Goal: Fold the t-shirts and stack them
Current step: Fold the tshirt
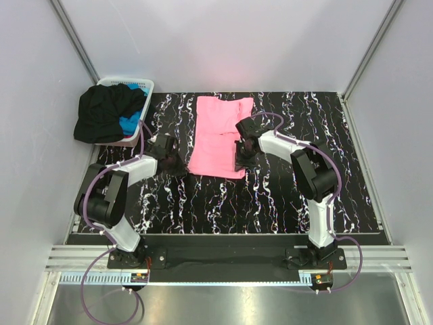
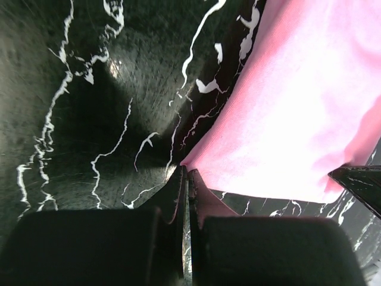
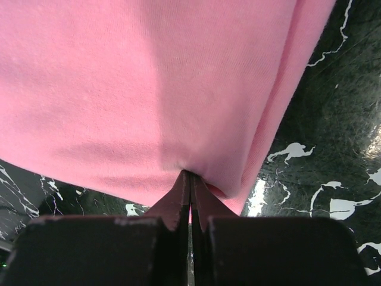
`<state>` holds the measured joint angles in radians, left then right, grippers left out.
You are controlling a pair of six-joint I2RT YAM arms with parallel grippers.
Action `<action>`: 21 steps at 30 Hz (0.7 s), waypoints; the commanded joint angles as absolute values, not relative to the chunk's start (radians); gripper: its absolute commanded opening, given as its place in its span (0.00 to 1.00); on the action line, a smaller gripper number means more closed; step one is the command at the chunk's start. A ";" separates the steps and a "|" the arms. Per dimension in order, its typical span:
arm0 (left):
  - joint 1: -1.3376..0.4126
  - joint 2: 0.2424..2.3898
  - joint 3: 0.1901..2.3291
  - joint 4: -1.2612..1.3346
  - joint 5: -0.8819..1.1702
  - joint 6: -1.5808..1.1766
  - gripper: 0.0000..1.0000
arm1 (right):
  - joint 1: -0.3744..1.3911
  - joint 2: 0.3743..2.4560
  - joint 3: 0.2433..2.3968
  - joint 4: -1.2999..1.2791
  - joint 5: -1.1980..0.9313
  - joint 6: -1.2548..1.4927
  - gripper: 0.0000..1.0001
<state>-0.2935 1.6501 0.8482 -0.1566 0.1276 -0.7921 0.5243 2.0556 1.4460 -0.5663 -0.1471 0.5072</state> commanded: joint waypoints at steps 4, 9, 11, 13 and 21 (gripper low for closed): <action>-0.290 1.635 0.954 -0.244 0.063 -0.675 0.00 | 0.522 2.106 1.483 -0.610 -0.043 0.523 0.00; -0.298 1.672 1.063 -0.386 -0.027 -0.615 0.00 | 0.522 2.120 1.506 -0.664 0.014 0.535 0.00; -0.298 1.704 1.121 -0.472 -0.063 -0.592 0.00 | 0.522 2.123 1.511 -0.678 0.038 0.541 0.00; -0.298 1.738 1.169 -0.587 -0.084 -0.584 0.00 | 0.522 2.126 1.520 -0.689 0.052 0.548 0.00; -0.299 1.737 1.158 -0.658 -0.031 -0.620 0.12 | 0.522 2.112 1.525 -0.698 0.058 0.546 0.00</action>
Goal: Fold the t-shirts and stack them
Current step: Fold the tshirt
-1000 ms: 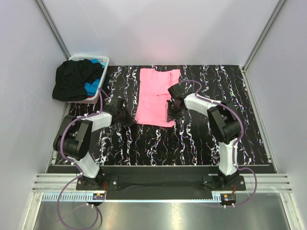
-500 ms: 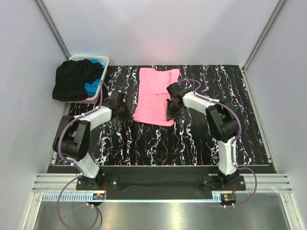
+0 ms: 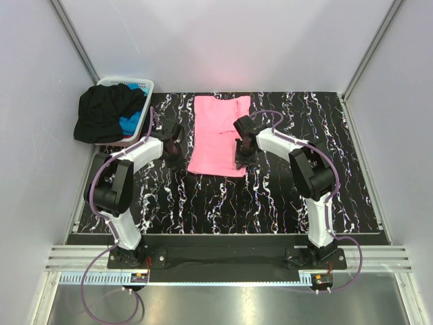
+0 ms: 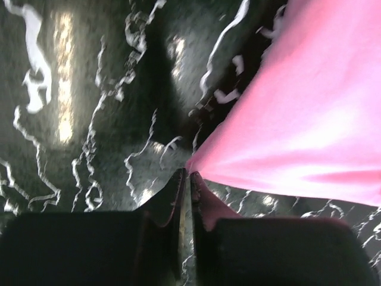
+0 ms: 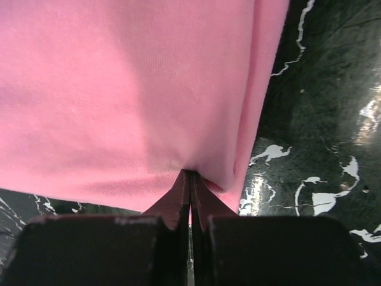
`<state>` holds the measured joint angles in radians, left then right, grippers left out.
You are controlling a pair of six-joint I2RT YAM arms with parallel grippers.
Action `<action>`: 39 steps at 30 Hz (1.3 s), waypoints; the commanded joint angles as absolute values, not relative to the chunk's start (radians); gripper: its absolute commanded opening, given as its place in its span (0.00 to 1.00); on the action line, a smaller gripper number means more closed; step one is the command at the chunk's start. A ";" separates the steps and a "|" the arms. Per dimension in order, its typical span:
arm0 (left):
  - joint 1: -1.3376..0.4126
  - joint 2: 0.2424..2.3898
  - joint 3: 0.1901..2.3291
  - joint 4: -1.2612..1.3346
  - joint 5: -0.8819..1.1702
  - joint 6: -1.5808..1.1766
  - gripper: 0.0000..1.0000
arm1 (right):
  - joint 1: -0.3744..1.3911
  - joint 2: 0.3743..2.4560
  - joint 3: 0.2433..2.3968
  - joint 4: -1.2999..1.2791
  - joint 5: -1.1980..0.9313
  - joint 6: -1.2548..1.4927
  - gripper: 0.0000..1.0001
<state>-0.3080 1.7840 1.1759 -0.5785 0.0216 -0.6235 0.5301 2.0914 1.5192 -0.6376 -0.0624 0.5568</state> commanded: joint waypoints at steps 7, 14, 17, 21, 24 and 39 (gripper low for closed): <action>-0.299 1.661 1.134 -0.664 -0.006 -0.623 0.70 | 0.522 2.094 1.523 -0.703 0.058 0.546 0.00; -0.299 1.643 1.124 -0.641 0.052 -0.607 0.70 | 0.525 2.005 1.514 -0.704 0.051 0.541 0.01; -0.299 1.632 1.111 -0.612 0.089 -0.617 0.71 | 0.523 1.950 1.505 -0.706 0.070 0.548 0.10; -0.299 1.625 1.094 -0.565 0.129 -0.626 0.70 | 0.523 1.896 1.482 -0.707 0.098 0.555 0.22; -0.299 1.621 1.068 -0.504 0.175 -0.637 0.70 | 0.523 1.879 1.454 -0.707 0.112 0.558 0.29; -0.268 1.621 0.873 -0.158 0.242 -0.719 0.71 | 0.492 1.786 1.186 -0.479 -0.038 0.545 0.51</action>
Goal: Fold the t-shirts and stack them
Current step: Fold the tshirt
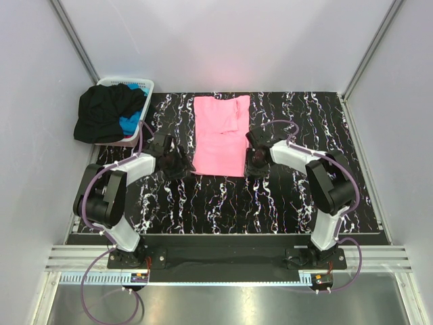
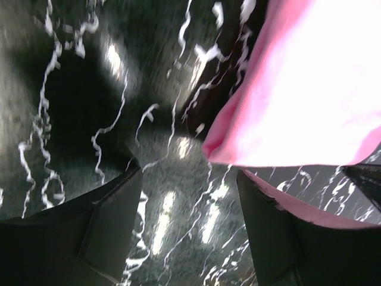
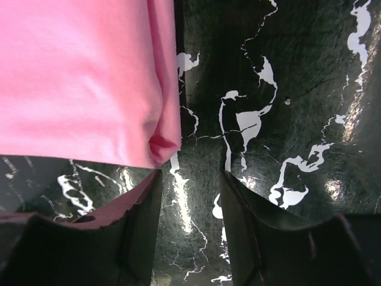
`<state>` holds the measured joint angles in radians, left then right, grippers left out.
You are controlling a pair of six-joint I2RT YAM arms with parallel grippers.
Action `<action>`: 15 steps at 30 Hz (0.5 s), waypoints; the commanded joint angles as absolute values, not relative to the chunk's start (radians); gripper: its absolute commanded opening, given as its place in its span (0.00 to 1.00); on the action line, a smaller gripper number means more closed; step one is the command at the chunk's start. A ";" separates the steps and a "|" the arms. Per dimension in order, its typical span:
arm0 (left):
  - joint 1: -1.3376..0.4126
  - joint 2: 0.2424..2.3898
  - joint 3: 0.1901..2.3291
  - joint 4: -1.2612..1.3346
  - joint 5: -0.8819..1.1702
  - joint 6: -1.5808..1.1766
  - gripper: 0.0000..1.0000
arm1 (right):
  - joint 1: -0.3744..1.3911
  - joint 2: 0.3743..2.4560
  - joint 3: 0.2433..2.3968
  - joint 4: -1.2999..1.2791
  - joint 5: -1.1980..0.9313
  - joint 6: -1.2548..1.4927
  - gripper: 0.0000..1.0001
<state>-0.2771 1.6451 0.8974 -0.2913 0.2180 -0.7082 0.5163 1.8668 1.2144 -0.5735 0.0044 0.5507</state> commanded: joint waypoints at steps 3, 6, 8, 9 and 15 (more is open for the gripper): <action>-0.256 1.631 0.856 -0.094 0.259 -0.732 0.71 | 0.459 1.770 1.131 -0.405 -0.095 0.551 0.51; -0.245 1.658 0.868 -0.078 0.278 -0.750 0.71 | 0.434 1.781 1.098 -0.348 -0.147 0.551 0.51; -0.245 1.672 0.876 -0.078 0.284 -0.759 0.71 | 0.434 1.787 1.089 -0.322 -0.173 0.548 0.51; -0.245 1.681 0.876 -0.063 0.288 -0.761 0.71 | 0.433 1.792 1.088 -0.310 -0.182 0.549 0.50; -0.238 1.726 0.874 -0.005 0.353 -0.804 0.70 | 0.425 1.815 1.080 -0.242 -0.267 0.555 0.49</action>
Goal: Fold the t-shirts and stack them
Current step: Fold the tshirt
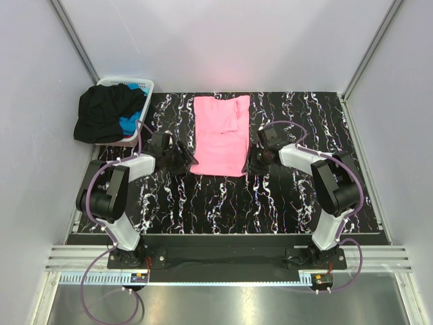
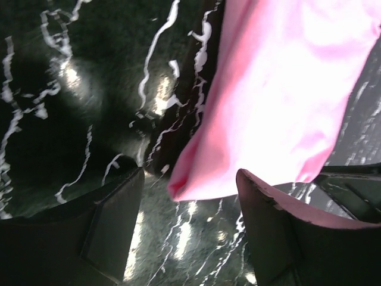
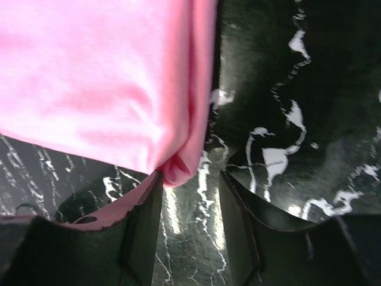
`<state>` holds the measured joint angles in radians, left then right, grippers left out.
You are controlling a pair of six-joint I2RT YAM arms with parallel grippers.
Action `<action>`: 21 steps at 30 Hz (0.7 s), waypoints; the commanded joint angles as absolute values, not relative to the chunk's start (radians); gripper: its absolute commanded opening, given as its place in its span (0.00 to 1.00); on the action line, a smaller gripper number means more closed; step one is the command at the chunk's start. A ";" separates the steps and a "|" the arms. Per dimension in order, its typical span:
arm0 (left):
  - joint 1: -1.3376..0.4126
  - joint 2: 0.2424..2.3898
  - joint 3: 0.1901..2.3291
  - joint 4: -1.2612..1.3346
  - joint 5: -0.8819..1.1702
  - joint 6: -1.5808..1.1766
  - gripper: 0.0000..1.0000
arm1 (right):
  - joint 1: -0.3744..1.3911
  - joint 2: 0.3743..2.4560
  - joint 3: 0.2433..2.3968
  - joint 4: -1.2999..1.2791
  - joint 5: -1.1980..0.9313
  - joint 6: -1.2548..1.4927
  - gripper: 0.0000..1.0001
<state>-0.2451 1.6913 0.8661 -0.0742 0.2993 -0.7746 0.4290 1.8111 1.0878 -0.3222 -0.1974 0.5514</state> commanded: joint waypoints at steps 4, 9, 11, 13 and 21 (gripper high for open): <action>-0.229 1.769 0.873 0.047 0.408 -0.847 0.68 | 0.405 1.821 1.077 -0.222 -0.305 0.564 0.48; -0.227 1.787 0.882 0.049 0.417 -0.857 0.68 | 0.396 1.793 1.071 -0.221 -0.302 0.571 0.46; -0.225 1.802 0.890 0.043 0.426 -0.864 0.68 | 0.396 1.786 1.069 -0.218 -0.310 0.571 0.46; -0.225 1.812 0.894 0.040 0.439 -0.870 0.68 | 0.396 1.786 1.069 -0.207 -0.317 0.575 0.46; -0.225 1.813 0.894 0.002 0.420 -0.870 0.66 | 0.396 1.799 1.051 -0.170 -0.368 0.595 0.43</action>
<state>-0.2268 1.7947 0.8909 0.0708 0.4488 -0.8867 0.3988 1.8168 1.0641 -0.2157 -0.3309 0.5812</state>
